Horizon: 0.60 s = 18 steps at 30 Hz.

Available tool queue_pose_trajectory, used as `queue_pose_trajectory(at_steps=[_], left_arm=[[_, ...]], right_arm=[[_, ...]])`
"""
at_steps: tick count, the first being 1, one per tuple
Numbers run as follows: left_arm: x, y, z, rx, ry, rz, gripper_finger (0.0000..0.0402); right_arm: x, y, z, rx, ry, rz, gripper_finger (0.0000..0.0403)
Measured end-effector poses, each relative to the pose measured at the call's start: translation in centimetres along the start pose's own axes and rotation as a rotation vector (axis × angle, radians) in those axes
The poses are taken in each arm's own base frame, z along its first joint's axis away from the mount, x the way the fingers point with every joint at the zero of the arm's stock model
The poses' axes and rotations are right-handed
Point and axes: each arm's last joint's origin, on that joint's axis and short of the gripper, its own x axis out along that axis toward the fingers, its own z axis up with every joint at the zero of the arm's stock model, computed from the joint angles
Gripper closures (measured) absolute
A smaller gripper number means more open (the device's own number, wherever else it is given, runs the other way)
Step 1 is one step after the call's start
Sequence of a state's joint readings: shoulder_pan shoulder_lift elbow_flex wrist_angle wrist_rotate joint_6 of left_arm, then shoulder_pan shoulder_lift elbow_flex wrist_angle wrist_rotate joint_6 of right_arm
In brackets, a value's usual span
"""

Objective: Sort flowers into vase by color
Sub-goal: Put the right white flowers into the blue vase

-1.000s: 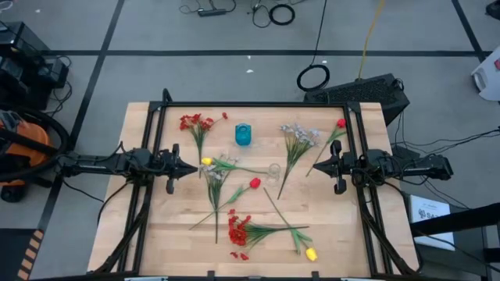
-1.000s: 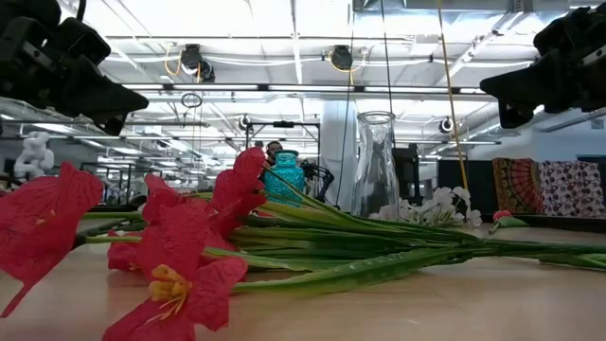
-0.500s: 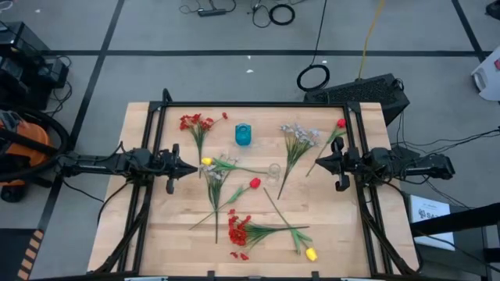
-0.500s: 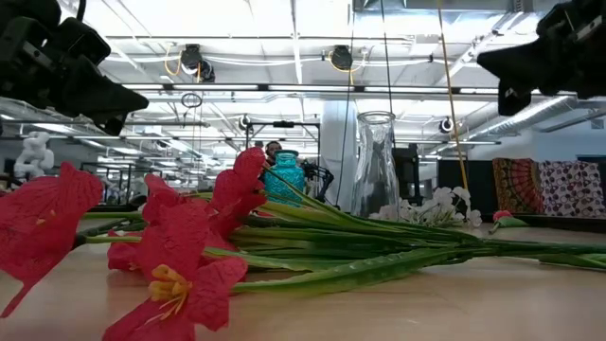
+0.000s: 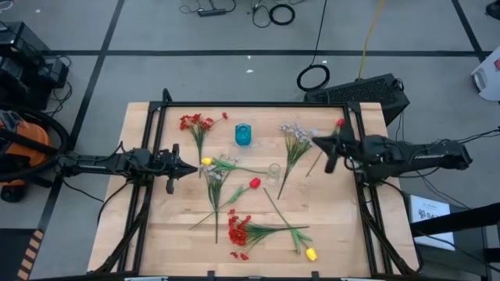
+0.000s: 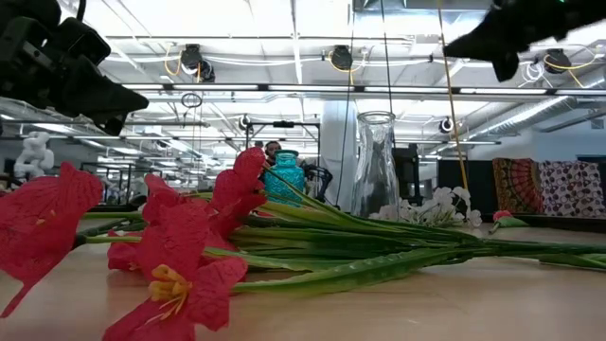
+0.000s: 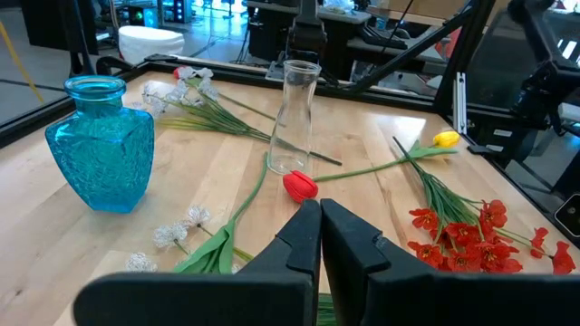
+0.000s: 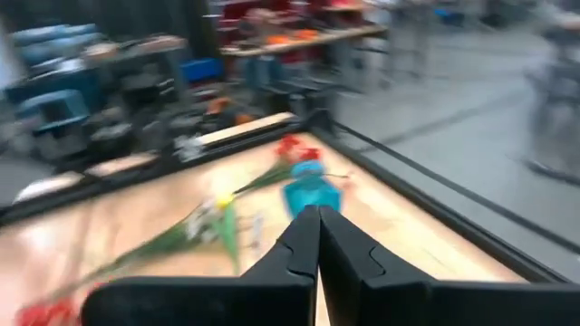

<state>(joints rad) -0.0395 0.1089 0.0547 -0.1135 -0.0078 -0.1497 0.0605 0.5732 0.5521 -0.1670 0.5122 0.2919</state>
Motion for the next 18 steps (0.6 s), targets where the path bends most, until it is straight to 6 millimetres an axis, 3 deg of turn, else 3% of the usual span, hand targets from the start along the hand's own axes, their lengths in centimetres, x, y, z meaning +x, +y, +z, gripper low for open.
queue_pose_trajectory(at_steps=[9,18], left_arm=[[0.0,0.0,0.0,0.000,0.000,0.000,0.0384],[0.0,0.0,0.0,0.000,0.000,0.000,0.0384]], right_arm=[[4.1,2.7,5.1,0.140,0.090,-0.333,0.0403],[8.5,2.6,7.5,0.310,0.246,-0.584,0.0403]])
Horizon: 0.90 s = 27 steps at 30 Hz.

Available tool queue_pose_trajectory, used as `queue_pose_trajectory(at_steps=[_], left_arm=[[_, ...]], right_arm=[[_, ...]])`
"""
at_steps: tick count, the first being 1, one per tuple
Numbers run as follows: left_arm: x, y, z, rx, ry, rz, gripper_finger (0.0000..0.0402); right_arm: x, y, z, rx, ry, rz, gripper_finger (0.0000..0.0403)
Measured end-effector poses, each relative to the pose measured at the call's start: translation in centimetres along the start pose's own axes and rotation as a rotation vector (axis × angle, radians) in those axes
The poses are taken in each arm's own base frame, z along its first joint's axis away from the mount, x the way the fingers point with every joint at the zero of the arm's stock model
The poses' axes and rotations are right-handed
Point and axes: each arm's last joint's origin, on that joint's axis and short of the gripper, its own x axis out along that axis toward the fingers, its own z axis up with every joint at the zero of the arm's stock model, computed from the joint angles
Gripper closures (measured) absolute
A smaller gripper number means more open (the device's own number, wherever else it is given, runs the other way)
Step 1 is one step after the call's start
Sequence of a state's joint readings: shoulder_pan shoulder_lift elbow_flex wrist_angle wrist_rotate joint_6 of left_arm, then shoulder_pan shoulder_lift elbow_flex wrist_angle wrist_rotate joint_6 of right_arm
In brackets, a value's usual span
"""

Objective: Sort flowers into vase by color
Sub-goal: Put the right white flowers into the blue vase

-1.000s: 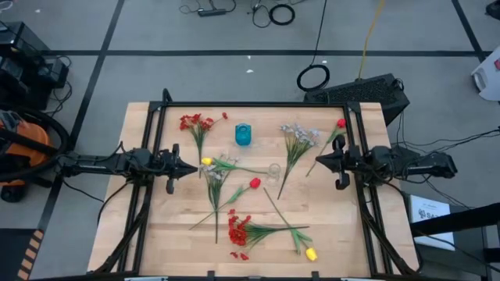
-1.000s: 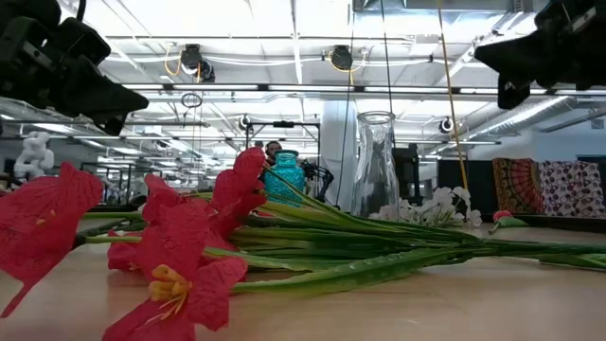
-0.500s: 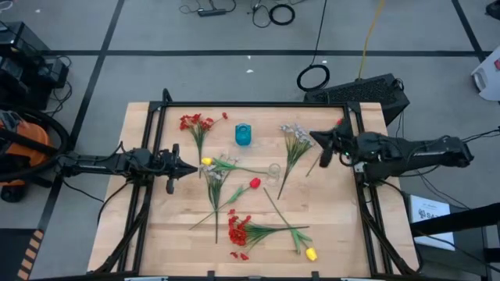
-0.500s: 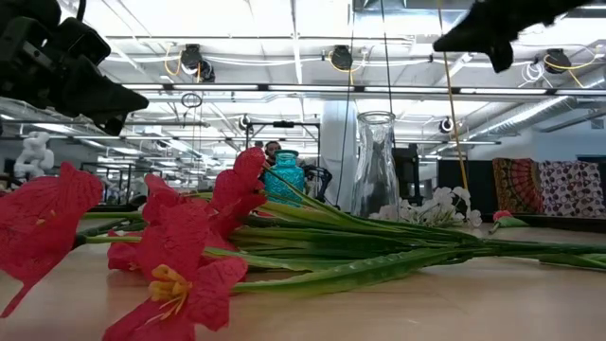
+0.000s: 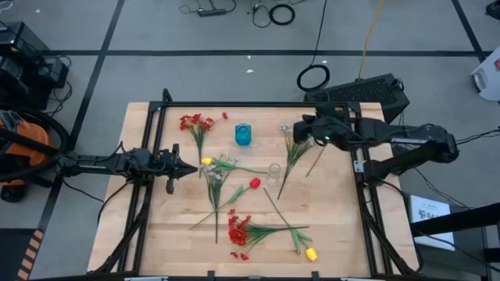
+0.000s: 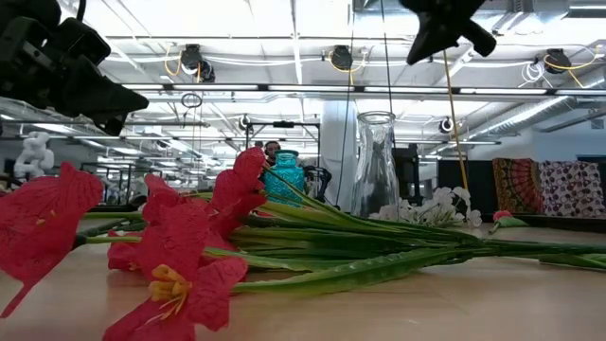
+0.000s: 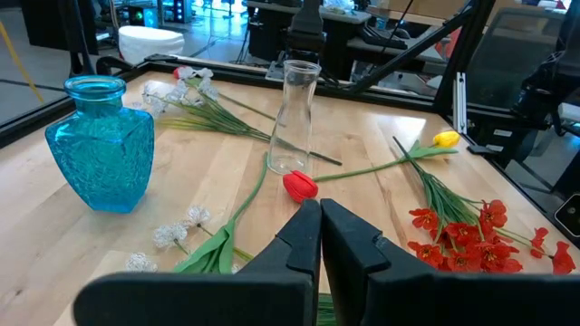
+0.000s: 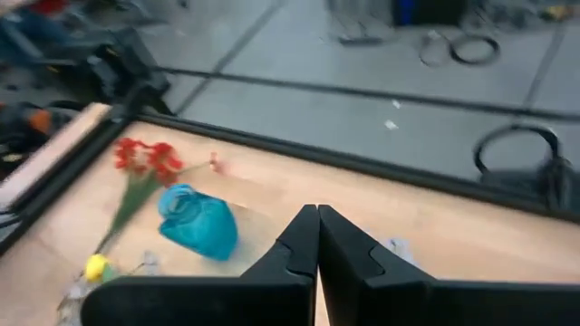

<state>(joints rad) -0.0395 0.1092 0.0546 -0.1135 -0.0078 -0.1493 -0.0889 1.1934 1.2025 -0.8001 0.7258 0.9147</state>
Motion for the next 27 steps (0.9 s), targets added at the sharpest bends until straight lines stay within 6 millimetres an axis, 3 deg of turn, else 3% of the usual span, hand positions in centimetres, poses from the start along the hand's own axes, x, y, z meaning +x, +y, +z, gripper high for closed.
queue_pose_trajectory(at_steps=[5,12,20,27], left_arm=[[0.0,0.0,0.0,0.000,0.000,0.000,0.0384],[0.0,0.0,0.0,0.000,0.000,0.000,0.0384],[0.0,0.0,0.0,0.000,0.000,0.000,0.0384],[0.0,0.0,0.0,0.000,0.000,0.000,0.0384]], right_arm=[[3.1,0.4,1.0,0.103,0.091,-0.072,0.0403],[7.6,-0.2,0.4,0.233,0.256,-0.162,0.0387],[11.0,-0.1,-1.3,0.246,0.450,-0.202,0.0309],[12.2,-1.2,-3.1,0.261,0.608,-0.366,0.0217]])
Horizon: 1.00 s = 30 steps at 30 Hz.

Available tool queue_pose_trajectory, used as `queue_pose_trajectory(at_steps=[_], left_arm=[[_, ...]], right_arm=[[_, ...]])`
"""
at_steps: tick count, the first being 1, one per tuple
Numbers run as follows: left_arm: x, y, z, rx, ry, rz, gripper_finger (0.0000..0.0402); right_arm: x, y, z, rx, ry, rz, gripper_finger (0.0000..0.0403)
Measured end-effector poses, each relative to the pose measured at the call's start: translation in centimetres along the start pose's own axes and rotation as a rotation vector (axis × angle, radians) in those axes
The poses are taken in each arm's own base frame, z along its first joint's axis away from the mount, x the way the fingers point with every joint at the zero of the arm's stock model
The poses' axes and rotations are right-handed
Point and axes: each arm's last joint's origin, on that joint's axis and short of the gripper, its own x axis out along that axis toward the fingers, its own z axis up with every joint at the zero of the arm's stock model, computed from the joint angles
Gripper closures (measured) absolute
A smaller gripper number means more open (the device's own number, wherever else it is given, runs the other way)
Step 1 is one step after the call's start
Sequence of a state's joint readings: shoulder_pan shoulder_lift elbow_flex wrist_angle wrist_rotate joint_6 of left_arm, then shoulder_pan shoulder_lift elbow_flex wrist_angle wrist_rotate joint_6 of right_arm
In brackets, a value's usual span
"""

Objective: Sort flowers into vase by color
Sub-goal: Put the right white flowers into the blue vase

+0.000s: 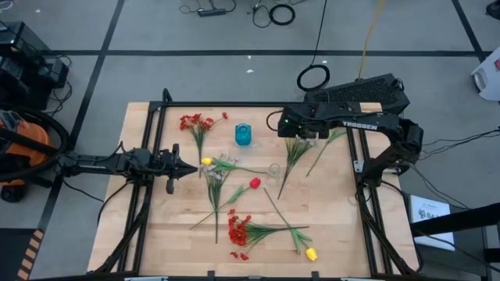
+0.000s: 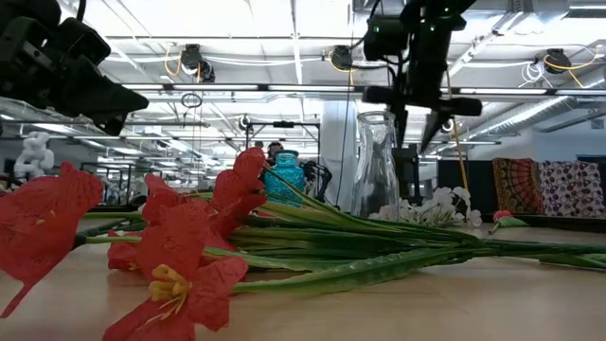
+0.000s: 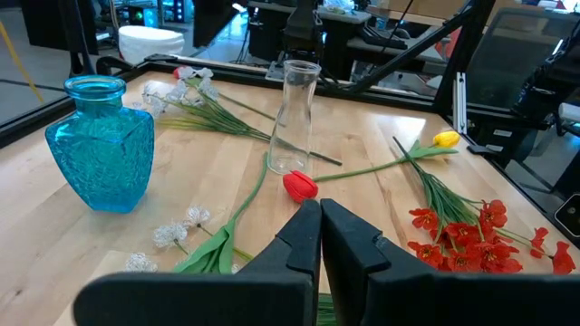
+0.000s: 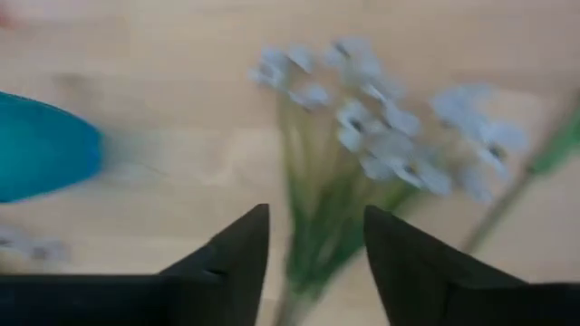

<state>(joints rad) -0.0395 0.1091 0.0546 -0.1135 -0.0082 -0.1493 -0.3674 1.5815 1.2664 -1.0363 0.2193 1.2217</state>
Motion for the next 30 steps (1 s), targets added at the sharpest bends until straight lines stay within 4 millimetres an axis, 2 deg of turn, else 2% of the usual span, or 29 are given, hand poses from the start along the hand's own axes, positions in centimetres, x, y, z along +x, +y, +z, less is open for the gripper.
queue_pose_trajectory(at_steps=[6,12,20,30], left_arm=[[0.0,0.0,0.0,0.000,0.000,-0.001,0.0384],[0.0,0.0,0.0,0.000,0.000,0.000,0.0384],[0.0,0.0,0.0,0.000,0.000,-0.001,0.0384],[0.0,0.0,0.0,0.000,0.000,0.000,0.0384]], right_arm=[[2.6,0.1,-0.4,0.007,0.113,-0.086,0.0158],[6.3,0.5,-1.4,0.010,0.214,-0.104,0.0129],[9.7,0.0,-2.6,0.083,0.270,-0.085,0.0126],[11.7,-0.2,-3.3,0.116,0.290,-0.097,0.0138]])
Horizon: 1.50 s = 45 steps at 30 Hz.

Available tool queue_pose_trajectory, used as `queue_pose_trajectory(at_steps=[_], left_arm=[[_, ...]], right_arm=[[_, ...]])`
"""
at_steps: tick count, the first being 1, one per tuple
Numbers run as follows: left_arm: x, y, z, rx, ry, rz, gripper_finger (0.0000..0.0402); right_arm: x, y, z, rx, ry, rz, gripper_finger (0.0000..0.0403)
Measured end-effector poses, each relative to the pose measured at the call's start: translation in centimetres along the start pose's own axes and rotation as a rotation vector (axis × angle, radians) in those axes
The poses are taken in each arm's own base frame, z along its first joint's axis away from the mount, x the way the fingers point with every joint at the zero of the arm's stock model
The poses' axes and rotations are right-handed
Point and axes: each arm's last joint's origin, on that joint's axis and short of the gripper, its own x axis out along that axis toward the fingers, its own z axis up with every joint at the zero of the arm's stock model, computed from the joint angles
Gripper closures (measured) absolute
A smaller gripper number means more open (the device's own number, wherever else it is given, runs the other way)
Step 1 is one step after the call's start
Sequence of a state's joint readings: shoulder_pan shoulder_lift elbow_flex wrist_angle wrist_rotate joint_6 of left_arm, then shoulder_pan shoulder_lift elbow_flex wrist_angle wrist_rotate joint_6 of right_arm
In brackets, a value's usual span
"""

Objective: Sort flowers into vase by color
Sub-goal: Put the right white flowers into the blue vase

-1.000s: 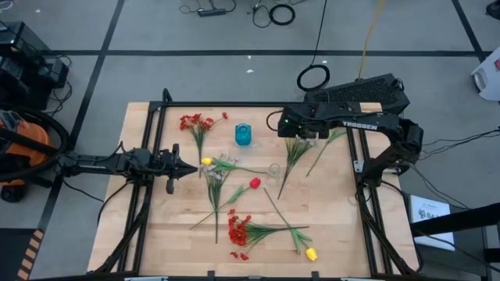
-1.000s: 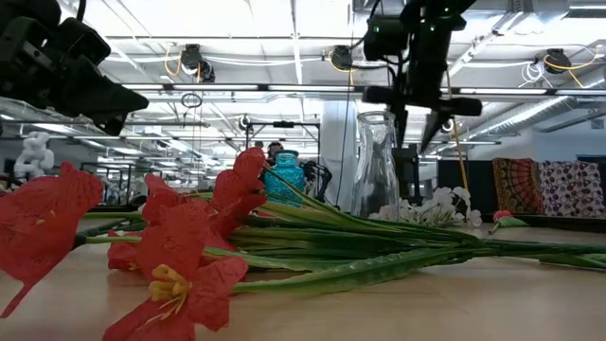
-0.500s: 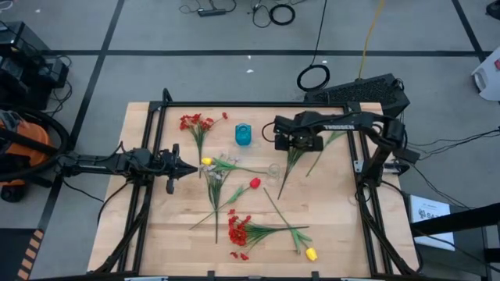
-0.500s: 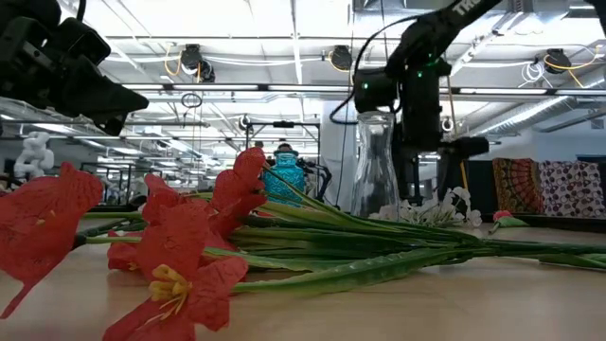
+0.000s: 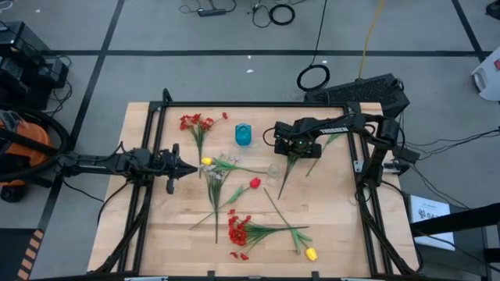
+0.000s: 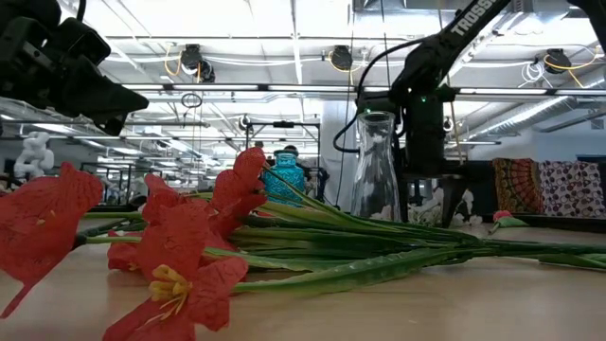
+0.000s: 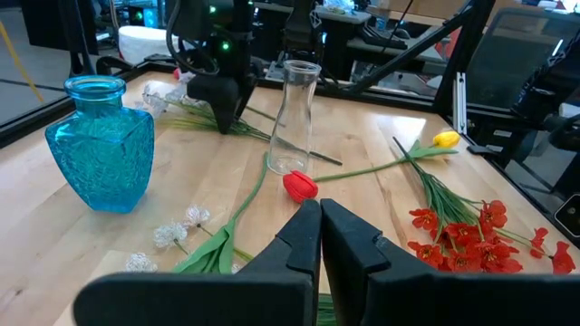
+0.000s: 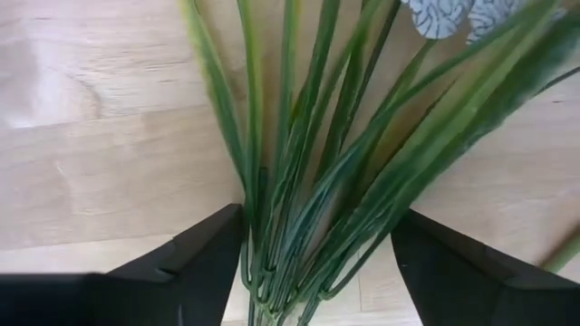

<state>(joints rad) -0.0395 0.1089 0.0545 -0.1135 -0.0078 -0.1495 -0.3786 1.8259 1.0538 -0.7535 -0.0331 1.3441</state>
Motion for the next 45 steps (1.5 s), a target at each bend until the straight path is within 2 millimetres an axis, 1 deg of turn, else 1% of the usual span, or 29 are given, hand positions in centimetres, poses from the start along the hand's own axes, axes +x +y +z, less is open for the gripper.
queue_pose_trajectory(at_steps=[3,6,14,20,22,27,31,33,35,40,43,45], left_arm=[[0.0,0.0,0.0,0.000,0.000,0.000,0.0384],[0.0,0.0,0.0,0.000,0.000,0.000,0.0384],[0.0,0.0,0.0,0.000,0.000,0.000,0.0384],[0.0,0.0,0.0,0.000,0.000,0.000,0.0384],[0.0,0.0,0.0,0.000,0.000,0.000,0.0384],[0.0,0.0,0.0,0.000,0.000,0.000,0.0384],[0.0,0.0,0.0,0.000,0.000,0.000,0.0384],[0.0,0.0,0.0,0.000,0.000,0.000,0.0384],[0.0,0.0,0.0,0.000,0.000,0.000,0.0384],[0.0,0.0,0.0,0.000,0.000,0.000,0.0384],[0.0,0.0,0.0,0.000,0.000,0.000,0.0384],[0.0,0.0,0.0,0.000,0.000,0.000,0.0384]], right_arm=[[0.1,0.1,0.0,-0.001,-0.002,0.006,0.0158],[0.1,0.1,0.2,0.004,-0.006,0.017,0.0190],[0.2,0.3,0.7,-0.021,-0.007,0.049,0.0308],[0.1,0.1,1.8,-0.135,-0.005,0.058,0.0384],[0.2,0.0,2.1,-0.179,-0.007,0.057,0.0395],[0.1,-0.2,2.8,-0.266,-0.008,0.067,0.0393],[-0.5,-0.3,3.6,-0.327,0.014,0.114,0.0396],[-1.3,-0.2,4.1,-0.361,-0.041,0.127,0.0397],[-3.0,0.0,4.8,-0.375,-0.104,0.174,0.0397],[-8.1,0.1,5.8,-0.407,-0.263,0.292,0.0398],[-12.1,0.3,6.3,-0.456,-0.416,0.428,0.0398],[-14.4,0.3,6.3,-0.520,-0.520,0.494,0.0398]])
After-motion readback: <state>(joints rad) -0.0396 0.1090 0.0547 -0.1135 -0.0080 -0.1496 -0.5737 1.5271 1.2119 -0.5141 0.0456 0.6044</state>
